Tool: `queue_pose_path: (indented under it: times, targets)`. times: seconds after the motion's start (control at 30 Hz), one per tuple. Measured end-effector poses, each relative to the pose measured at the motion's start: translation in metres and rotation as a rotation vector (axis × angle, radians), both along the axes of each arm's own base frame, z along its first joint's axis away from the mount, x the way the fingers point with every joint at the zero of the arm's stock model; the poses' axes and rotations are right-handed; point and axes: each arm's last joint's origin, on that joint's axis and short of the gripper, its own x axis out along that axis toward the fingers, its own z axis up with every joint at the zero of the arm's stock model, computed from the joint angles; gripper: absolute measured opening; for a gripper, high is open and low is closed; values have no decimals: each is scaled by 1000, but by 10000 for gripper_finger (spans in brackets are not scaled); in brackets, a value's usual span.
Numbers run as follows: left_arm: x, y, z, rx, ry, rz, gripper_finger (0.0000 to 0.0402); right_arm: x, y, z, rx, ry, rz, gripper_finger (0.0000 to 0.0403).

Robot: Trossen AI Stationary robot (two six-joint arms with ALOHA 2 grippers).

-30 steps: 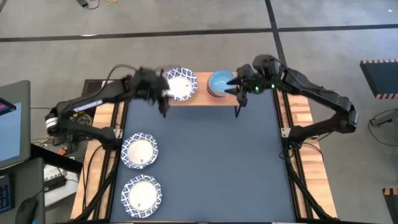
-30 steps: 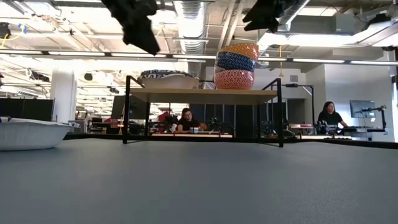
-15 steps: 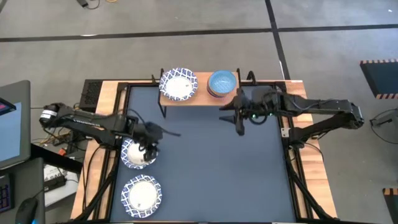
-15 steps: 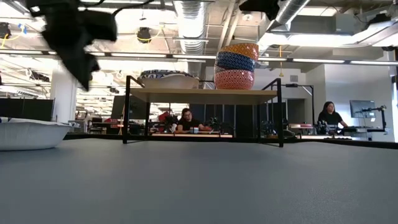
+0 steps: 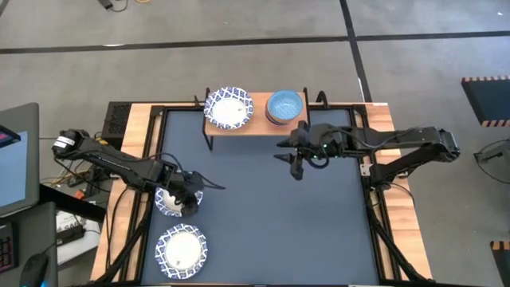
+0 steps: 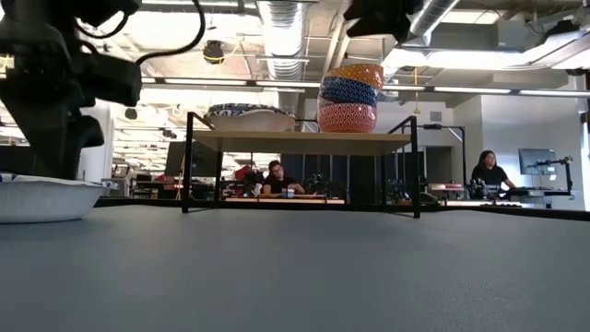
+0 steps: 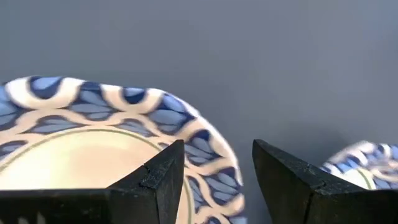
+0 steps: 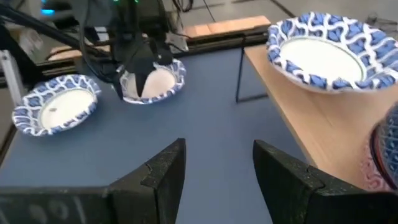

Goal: Place and stack bowls onto a shelf
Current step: Stack the top white patterned bowl on top of the white patterned bowl on the shelf

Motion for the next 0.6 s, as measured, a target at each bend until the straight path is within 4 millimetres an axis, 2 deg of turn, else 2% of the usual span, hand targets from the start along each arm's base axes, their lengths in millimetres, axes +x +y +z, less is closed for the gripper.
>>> queue_pose_path:
  times: [0.33,0.47,0.6]
  targets:
    - [-7,5,-13,108,35,57,166,5,-2,-1,16,-19,-31,211]
    - [-6,5,-13,119,18,31,125,5,-2,-2,16,-18,-31,211]
    - [-5,5,-12,141,-7,-22,59,5,-2,-2,14,-16,-30,211]
